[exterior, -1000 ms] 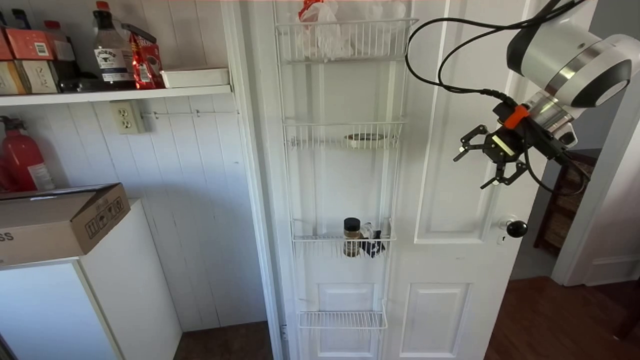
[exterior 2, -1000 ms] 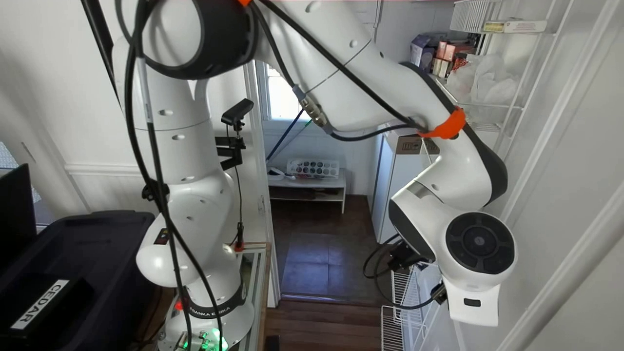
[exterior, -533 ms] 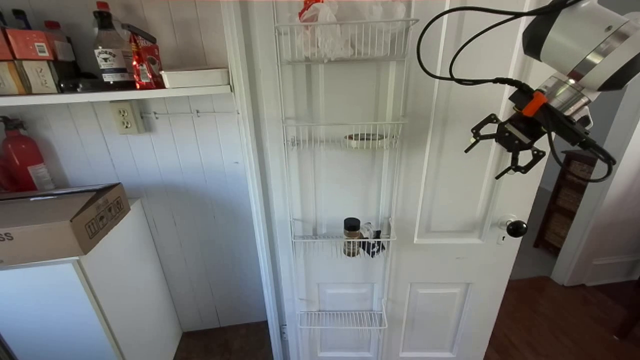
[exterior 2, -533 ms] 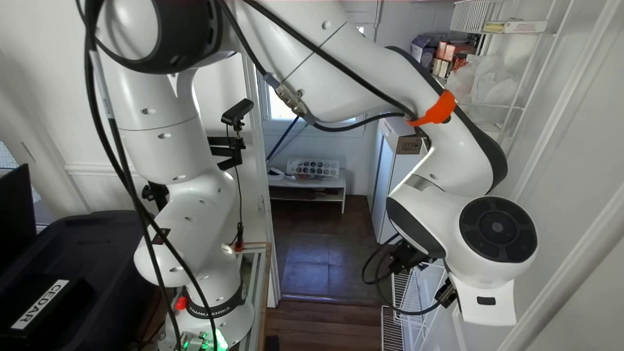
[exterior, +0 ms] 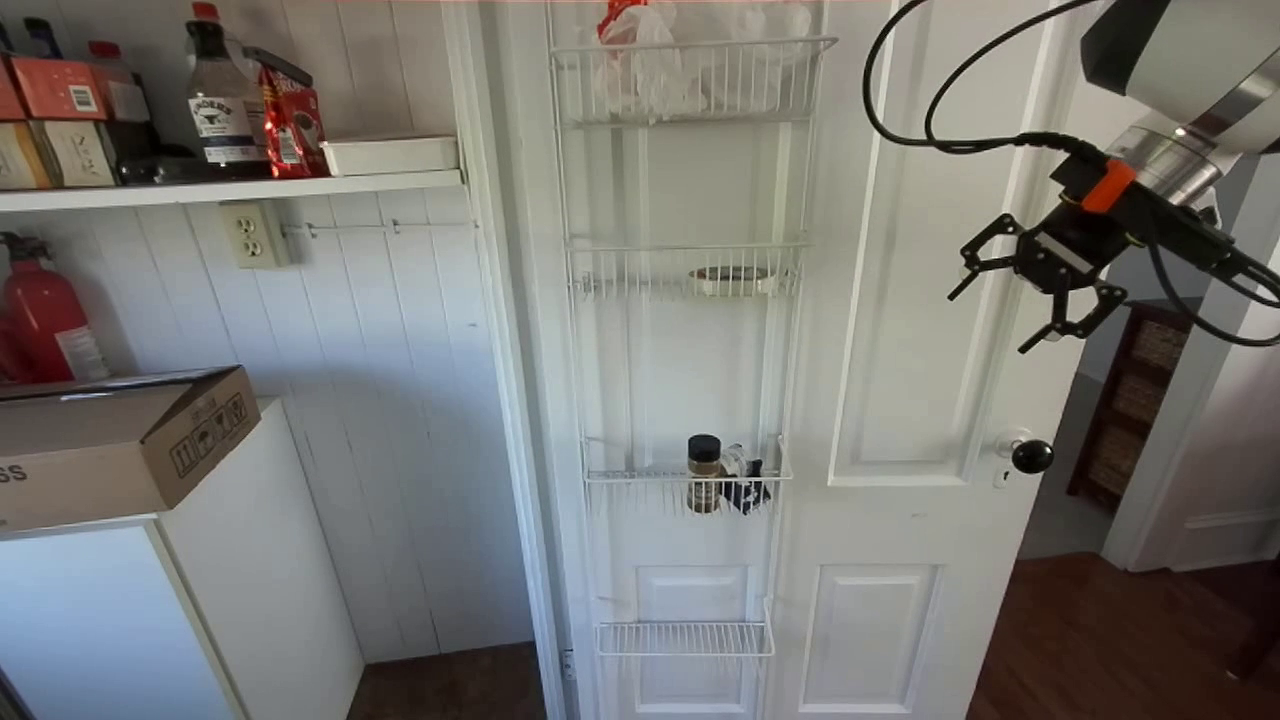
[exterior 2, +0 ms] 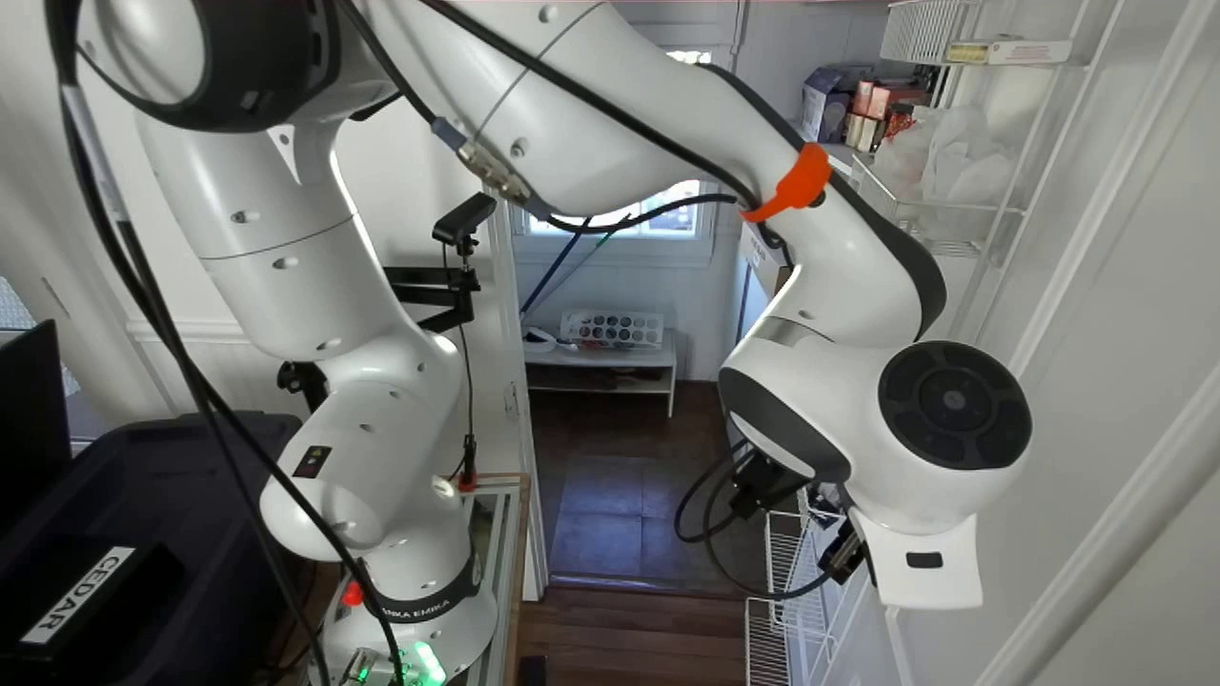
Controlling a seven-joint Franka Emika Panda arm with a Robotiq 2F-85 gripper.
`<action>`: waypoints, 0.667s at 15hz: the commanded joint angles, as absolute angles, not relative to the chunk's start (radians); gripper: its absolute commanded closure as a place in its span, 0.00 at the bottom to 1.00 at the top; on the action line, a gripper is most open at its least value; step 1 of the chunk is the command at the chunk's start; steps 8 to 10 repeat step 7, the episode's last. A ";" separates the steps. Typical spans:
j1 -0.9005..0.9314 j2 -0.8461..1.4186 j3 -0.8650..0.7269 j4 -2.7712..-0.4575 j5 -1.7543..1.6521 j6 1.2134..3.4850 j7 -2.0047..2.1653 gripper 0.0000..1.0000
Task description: Move the spice bottle to the lower shelf
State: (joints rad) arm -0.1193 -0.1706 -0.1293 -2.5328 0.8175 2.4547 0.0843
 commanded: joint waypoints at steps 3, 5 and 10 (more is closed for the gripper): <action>-0.124 -0.226 -0.133 -2.555 0.815 2.373 0.116 0.00; -0.128 -0.249 -0.134 -2.566 0.814 2.357 0.124 0.00; -0.129 -0.254 -0.134 -2.567 0.813 2.352 0.127 0.00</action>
